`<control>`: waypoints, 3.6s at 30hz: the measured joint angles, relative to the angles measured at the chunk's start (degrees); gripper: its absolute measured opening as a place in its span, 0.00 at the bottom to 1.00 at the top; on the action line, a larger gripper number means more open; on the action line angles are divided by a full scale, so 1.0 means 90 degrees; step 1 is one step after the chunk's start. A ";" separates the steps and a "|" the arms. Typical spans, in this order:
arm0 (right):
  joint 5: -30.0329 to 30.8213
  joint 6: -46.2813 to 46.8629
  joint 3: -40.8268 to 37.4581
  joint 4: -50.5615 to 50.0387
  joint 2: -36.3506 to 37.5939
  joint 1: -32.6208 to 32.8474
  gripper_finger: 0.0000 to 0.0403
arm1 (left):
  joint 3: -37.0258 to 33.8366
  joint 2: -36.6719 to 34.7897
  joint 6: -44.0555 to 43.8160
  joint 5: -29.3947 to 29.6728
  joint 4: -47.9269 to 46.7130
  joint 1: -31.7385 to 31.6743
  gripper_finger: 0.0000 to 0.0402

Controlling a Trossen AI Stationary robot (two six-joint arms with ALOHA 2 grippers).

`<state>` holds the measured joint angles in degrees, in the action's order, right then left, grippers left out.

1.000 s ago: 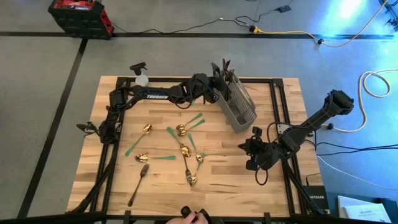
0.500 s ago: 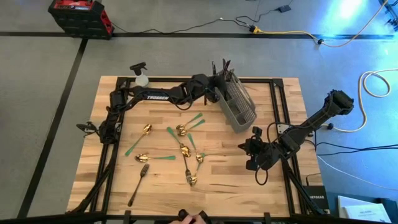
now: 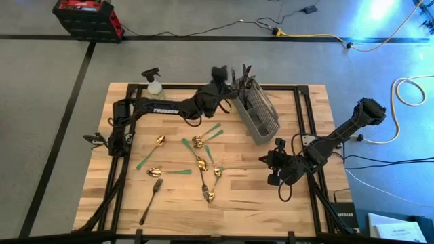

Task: Sort silverware
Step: Put the green spoon into the silverware basket

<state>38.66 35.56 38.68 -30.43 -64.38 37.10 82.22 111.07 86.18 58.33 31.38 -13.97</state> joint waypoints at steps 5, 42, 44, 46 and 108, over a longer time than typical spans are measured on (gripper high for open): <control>0.0253 -0.0227 0.0002 0.0254 0.0000 0.0000 0.00 | -0.0603 -0.0473 -0.3195 -0.0434 -0.2295 0.0243 0.30; -0.3820 -0.5245 0.2528 0.3297 -0.3704 -0.2880 0.38 | -0.7519 -0.4430 -1.0155 -0.4559 0.0191 0.2822 0.21; -0.4312 -0.5821 0.2876 0.2926 -0.4065 -0.2854 0.38 | -0.7604 -0.4426 -1.0357 -0.4806 0.0224 0.3147 0.21; -0.4687 -0.6291 0.3148 0.2557 -0.4359 -0.2783 0.38 | -0.7631 -0.4428 -1.0392 -0.5027 0.0285 0.3489 0.21; -0.4911 -0.8313 0.6348 -0.1605 -0.6588 -0.2212 0.20 | -0.7636 -0.4418 -1.0835 -0.3500 0.0224 0.4995 0.21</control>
<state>-5.54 -39.26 95.81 -44.87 -123.67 17.19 13.50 71.31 -11.33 26.83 33.40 30.98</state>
